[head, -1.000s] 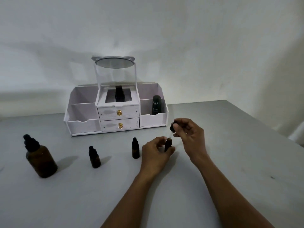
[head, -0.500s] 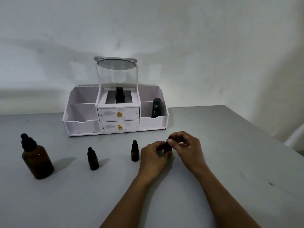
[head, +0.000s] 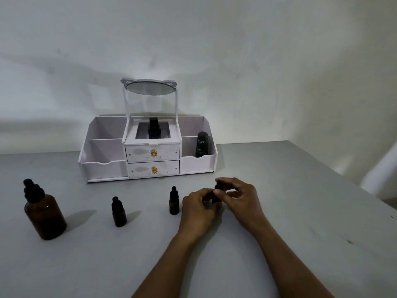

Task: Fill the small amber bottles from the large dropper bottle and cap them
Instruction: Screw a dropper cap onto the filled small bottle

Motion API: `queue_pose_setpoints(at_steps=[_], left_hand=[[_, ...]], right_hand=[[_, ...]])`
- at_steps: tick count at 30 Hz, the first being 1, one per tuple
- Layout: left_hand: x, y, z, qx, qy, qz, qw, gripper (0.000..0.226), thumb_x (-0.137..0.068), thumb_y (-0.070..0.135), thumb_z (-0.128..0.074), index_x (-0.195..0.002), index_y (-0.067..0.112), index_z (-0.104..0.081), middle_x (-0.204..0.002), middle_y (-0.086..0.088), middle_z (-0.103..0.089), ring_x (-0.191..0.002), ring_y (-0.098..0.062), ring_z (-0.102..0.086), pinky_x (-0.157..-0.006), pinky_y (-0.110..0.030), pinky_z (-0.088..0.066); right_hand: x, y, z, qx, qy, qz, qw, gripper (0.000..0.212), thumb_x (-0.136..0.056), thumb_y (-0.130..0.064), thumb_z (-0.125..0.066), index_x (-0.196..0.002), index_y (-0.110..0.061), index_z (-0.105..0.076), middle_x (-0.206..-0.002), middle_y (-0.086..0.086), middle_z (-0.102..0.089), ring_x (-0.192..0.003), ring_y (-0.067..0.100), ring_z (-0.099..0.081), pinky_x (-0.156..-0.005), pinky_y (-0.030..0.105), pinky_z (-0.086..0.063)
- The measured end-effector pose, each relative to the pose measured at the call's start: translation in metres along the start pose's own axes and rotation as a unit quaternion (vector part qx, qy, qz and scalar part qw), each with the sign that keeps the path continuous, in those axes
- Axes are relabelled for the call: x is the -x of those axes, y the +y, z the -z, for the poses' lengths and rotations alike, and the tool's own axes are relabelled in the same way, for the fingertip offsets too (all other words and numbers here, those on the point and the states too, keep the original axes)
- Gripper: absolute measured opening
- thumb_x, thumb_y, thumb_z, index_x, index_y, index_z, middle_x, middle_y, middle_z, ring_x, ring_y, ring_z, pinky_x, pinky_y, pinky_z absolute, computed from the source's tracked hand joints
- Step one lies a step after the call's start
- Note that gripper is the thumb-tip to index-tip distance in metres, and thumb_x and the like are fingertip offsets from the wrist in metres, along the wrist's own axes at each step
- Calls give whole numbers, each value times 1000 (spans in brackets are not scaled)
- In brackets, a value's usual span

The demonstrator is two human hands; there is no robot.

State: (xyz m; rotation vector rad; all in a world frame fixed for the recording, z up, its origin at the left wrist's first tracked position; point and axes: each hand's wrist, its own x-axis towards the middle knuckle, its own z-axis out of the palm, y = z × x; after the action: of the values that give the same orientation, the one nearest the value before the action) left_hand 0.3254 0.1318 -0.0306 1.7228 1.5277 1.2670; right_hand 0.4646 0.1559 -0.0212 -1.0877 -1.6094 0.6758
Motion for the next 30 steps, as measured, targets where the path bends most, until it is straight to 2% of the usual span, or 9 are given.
queue_pose_setpoints(at_steps=[5,8,12,16,18,20,23,27,30], left_hand=[[1,0,0,15,-3,1,1000,29,-85,23,-71,-113,27,-70,-109,10,-71,-79,14,-55,-66,6,-38],[1,0,-1,14,-4,0,1000,30,-85,23,-72,-114,26,-69,-109,10,-71,-80,12,-56,-66,6,-38],[1,-1,-1,13,4,-3,1000,29,-83,23,-73,-111,29,-71,-104,12,-72,-77,20,-55,-67,7,-37],[-1,-1,1,12,3,-4,1000,27,-83,22,-73,-110,25,-71,-105,10,-72,-84,6,-61,-75,-2,-46],[0,-1,1,13,3,-3,1000,28,-83,23,-73,-111,25,-71,-106,9,-72,-83,7,-59,-72,1,-44],[0,-2,0,16,-1,-5,1000,29,-83,23,-73,-112,26,-70,-107,9,-72,-86,7,-60,-72,3,-41],[1,-2,0,13,-2,-2,1000,31,-83,24,-72,-114,26,-70,-108,10,-71,-92,4,-61,-73,3,-40],[1,0,1,15,5,-1,1000,25,-82,21,-72,-107,27,-73,-101,12,-73,-85,7,-63,-73,3,-41],[3,1,1,19,3,-1,1000,25,-83,20,-72,-107,27,-72,-103,14,-72,-81,13,-59,-70,5,-39]], right_hand=[[-1,3,2,11,-6,5,1000,27,-84,-5,-75,-107,-20,-76,-96,-5,-77,-88,12,-73,-79,31,-61],[-1,3,4,22,-14,20,999,26,-83,-5,-75,-105,-18,-76,-96,-7,-77,-90,10,-72,-80,28,-60],[-1,0,4,14,-15,5,1000,24,-80,-11,-82,-101,-20,-77,-90,-9,-76,-83,5,-72,-75,22,-58],[-2,1,2,1,3,-7,1000,27,-70,-18,-89,-93,-21,-75,-85,-8,-75,-82,9,-71,-72,23,-60],[-1,2,2,-7,2,-6,1000,33,-72,-19,-88,-102,-22,-74,-93,-8,-75,-89,11,-70,-74,24,-60],[0,2,2,-28,-7,-2,1000,35,-78,-10,-82,-111,-20,-74,-101,-5,-75,-94,12,-71,-79,30,-60],[-1,2,2,-17,-3,-6,1000,30,-80,-4,-79,-105,-19,-77,-95,-5,-77,-87,11,-73,-80,36,-62],[-2,2,0,-23,20,-20,999,28,-70,-17,-90,-93,-24,-77,-86,-8,-75,-83,11,-70,-76,31,-60],[-1,1,1,-40,21,-7,999,29,-74,-15,-87,-100,-24,-76,-91,-9,-74,-89,11,-69,-76,26,-58]])
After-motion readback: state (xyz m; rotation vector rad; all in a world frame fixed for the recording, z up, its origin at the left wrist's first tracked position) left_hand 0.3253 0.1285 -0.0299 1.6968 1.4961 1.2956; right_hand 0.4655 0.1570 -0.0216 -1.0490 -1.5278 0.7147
